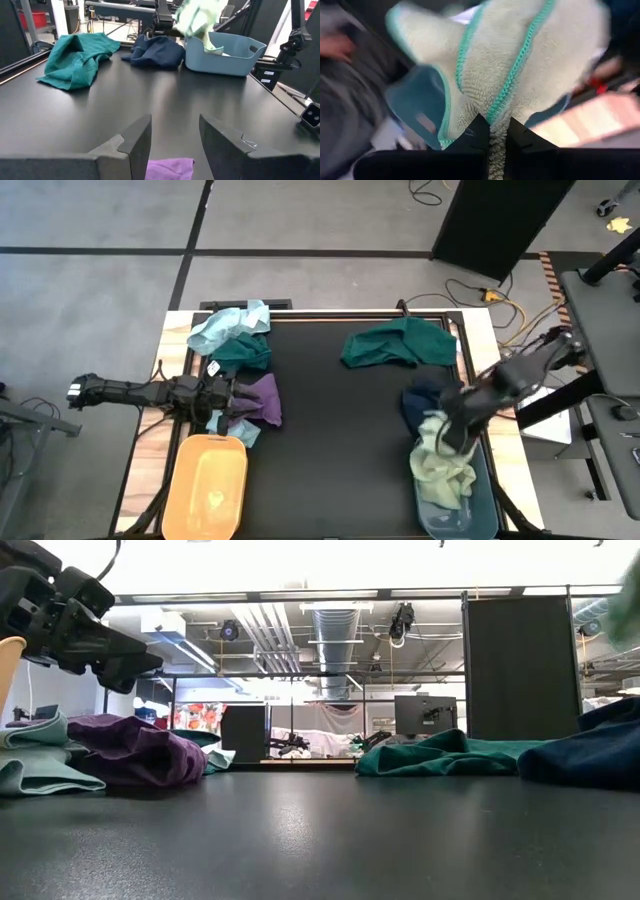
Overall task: Sort microfiber towel by color & place in baskets
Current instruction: Put the light green microfiber towel into the blue bin
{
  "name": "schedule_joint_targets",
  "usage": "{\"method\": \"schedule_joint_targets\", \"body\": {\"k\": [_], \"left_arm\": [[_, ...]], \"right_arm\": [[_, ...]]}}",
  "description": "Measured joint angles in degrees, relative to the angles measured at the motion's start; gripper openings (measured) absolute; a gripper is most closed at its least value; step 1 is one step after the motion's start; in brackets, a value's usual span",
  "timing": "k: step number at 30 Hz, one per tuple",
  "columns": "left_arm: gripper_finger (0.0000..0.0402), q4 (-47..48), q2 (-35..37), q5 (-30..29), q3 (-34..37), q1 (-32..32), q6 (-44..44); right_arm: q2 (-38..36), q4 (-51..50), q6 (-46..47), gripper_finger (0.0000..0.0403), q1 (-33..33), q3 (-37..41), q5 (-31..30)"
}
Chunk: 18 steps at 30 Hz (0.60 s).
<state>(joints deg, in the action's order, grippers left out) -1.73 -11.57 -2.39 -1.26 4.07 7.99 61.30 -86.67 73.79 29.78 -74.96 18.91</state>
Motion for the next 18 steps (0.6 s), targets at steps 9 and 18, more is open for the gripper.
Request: {"method": "schedule_joint_targets", "body": {"k": [9, 18], "left_arm": [[0.0151, 0.0, 0.0, 0.0, 0.0, 0.0, 0.0], [0.0151, 0.1, 0.0, 0.0, 0.0, 0.0, 0.0]], "right_arm": [[6.4, 12.0, 12.3, 0.0015, 9.9, 15.4, 4.7], [14.8, 28.2, 10.6, 0.0102, 10.4, 23.7, 2.9]]}}
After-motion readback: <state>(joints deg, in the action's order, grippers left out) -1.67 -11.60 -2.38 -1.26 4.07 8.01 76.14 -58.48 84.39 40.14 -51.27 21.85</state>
